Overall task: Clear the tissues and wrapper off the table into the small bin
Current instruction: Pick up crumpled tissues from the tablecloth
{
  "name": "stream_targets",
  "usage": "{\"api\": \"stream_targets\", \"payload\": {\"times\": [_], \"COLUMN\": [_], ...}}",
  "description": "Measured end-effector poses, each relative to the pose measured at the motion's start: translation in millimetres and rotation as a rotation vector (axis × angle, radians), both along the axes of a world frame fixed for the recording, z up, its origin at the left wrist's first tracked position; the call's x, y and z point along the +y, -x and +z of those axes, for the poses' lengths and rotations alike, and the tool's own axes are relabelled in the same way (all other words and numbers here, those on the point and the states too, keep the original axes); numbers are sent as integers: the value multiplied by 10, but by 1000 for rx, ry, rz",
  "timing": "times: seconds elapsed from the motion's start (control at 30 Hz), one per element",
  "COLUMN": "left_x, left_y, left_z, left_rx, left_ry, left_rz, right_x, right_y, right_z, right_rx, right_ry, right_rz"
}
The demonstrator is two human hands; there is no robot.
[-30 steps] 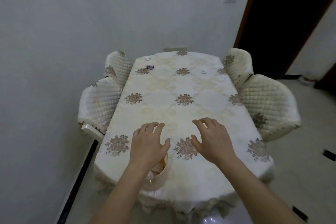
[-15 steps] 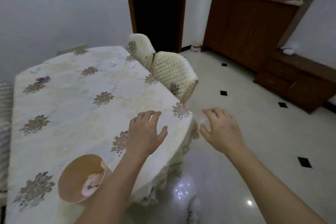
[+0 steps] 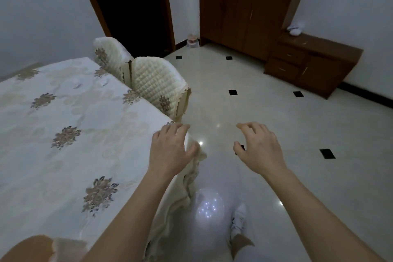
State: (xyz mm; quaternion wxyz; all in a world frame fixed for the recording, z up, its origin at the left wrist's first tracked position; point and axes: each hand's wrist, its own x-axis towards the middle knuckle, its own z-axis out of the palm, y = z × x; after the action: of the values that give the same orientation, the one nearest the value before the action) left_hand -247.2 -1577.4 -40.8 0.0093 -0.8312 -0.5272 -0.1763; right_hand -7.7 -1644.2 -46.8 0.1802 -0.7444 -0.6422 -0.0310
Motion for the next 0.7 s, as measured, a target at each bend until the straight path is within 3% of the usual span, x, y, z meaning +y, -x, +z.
{"api": "stream_targets", "payload": {"times": [0.43,0.7], "left_x": [1756,2547], "left_y": [-1758,-2203], "left_z": [-5,8], "left_rx": [46,56], "left_ry": [-15,-10], "left_rz": [23,83], "right_x": [1738,2703], "right_y": [-1698,-2282], "right_z": [-54,-39], "right_rx": [66,61], "right_ry": [34,45], "right_rz": [39,95]}}
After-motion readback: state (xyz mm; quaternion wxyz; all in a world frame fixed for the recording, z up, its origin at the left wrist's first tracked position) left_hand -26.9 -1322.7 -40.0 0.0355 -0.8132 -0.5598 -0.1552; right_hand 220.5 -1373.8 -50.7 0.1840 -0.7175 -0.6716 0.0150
